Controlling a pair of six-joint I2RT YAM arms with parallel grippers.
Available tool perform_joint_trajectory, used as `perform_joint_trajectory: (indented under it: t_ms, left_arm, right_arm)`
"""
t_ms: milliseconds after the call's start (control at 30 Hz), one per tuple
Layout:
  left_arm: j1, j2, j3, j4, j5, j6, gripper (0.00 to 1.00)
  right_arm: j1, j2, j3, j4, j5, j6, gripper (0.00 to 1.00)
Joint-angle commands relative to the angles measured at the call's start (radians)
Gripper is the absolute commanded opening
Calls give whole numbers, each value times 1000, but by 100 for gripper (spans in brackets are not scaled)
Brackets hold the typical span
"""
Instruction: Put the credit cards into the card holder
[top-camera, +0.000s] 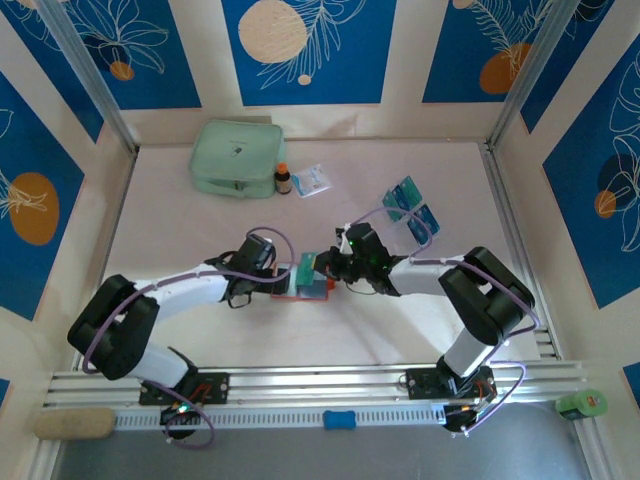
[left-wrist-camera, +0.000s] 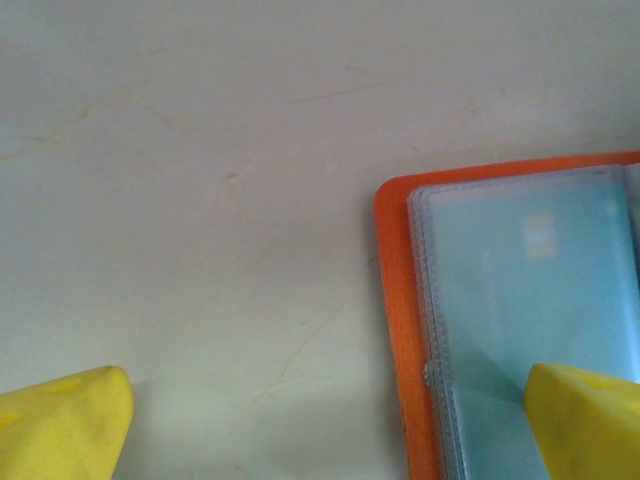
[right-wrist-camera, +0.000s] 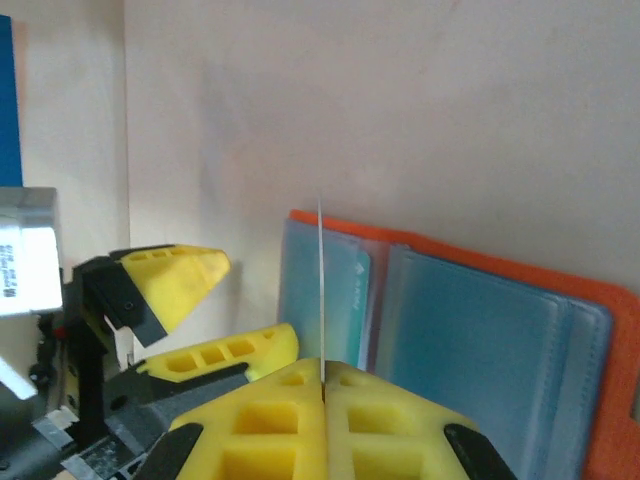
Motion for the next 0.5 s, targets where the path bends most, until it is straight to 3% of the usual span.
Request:
perform_joint_trajectory:
  t_ms: [0, 467]
  left_arm:
    - [13, -1, -22, 3, -23, -36, 100]
    - [13, -4, -45, 14, -20, -58, 100]
  right_arm:
    - [10, 19, -16, 74, 36, 17, 0]
    - [18, 56, -44, 119, 62, 29, 0]
